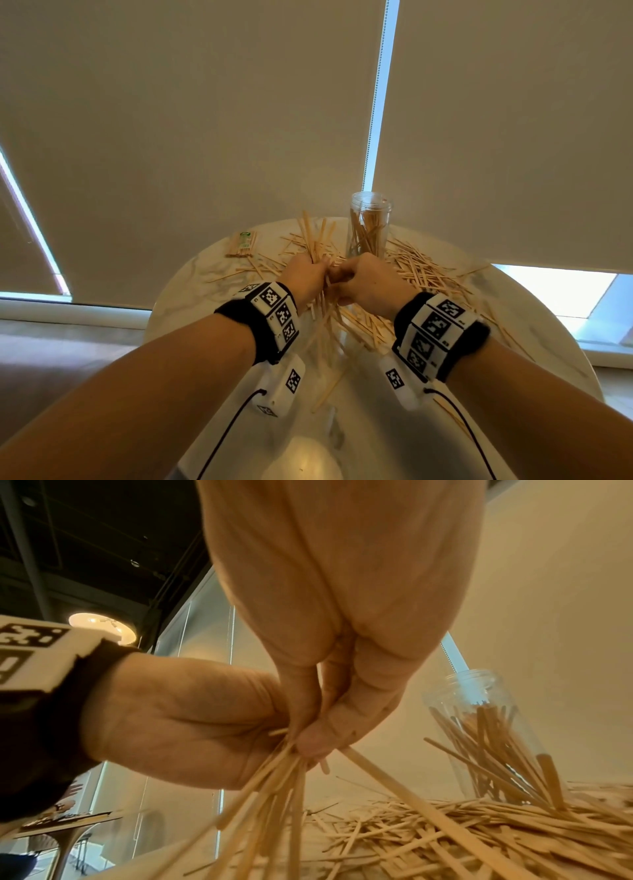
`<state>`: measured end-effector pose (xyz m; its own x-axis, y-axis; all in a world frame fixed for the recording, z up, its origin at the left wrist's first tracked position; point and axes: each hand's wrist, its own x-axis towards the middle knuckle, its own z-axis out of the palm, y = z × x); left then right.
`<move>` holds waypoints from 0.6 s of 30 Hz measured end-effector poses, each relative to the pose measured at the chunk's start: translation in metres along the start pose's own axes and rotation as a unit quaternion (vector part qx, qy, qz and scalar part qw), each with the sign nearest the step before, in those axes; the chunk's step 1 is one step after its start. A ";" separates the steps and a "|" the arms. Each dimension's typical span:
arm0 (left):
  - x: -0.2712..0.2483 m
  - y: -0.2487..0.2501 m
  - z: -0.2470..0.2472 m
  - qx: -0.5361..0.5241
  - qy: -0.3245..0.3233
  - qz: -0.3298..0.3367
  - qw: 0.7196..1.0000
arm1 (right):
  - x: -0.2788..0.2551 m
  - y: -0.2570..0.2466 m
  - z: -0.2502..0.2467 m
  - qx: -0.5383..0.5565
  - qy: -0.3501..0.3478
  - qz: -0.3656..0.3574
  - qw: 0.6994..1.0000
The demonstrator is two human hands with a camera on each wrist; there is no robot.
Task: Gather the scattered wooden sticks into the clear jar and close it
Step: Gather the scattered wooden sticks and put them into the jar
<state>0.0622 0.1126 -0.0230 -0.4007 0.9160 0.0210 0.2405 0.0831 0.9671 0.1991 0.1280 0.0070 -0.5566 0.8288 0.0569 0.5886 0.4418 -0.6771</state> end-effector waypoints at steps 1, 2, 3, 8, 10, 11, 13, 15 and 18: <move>0.001 0.001 -0.002 0.000 0.015 0.002 1.000 | 0.000 0.001 0.000 0.016 0.004 0.005 1.000; 0.002 0.002 -0.004 -0.005 0.032 0.001 0.999 | 0.000 0.002 -0.001 0.027 0.010 0.010 1.000; 0.005 0.001 -0.005 -0.016 0.049 0.001 0.999 | -0.001 0.004 -0.002 0.032 0.017 0.014 0.999; 0.014 -0.005 -0.010 -0.068 0.094 0.013 0.993 | -0.004 0.006 -0.021 0.051 0.057 -0.003 0.997; 0.015 -0.007 -0.008 -0.069 0.091 0.028 0.993 | -0.002 0.004 -0.029 0.057 0.077 -0.012 0.995; 0.016 -0.008 -0.006 -0.076 0.085 0.033 0.993 | 0.000 0.002 -0.032 0.055 0.089 -0.020 0.994; 0.014 -0.006 0.000 -0.121 0.056 0.030 0.991 | 0.004 -0.004 -0.039 0.052 0.110 -0.039 0.992; 0.009 0.001 0.007 -0.143 0.029 0.031 0.989 | 0.008 -0.010 -0.043 0.071 0.122 -0.048 0.989; 0.000 0.010 0.017 -0.116 -0.006 0.070 0.991 | 0.014 -0.019 -0.047 0.069 0.143 -0.056 0.986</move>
<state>0.0800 0.1205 -0.0174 -0.3663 0.9170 0.1578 0.0828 -0.1368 0.9871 0.2077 0.1469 0.0555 -0.4135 0.8492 0.3285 0.4358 0.5014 -0.7475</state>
